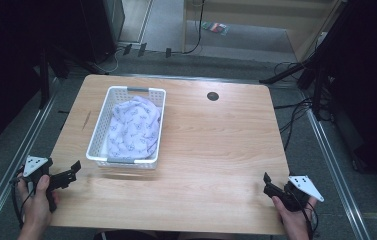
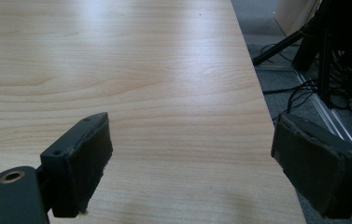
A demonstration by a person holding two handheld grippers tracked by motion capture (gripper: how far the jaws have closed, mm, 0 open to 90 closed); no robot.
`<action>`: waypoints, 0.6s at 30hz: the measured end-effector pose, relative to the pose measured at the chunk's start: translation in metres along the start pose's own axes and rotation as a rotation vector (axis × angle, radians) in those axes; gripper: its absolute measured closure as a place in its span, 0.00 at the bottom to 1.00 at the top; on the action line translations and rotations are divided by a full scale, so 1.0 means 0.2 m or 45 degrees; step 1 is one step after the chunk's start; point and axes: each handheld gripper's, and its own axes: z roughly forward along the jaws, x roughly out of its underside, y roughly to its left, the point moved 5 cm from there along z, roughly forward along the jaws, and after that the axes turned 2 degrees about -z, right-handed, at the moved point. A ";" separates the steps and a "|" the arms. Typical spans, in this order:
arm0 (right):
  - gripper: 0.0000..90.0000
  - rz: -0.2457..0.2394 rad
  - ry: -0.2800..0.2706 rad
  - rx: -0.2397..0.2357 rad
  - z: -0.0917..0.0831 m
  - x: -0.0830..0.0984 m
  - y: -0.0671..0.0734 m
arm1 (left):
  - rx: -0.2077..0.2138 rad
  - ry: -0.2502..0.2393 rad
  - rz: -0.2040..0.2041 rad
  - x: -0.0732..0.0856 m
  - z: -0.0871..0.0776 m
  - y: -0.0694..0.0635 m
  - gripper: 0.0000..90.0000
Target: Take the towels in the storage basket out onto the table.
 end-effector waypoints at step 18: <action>0.14 -0.009 -0.002 0.002 0.00 0.00 0.00 | 0.062 -0.099 -0.036 -0.06 -0.03 -0.01 0.00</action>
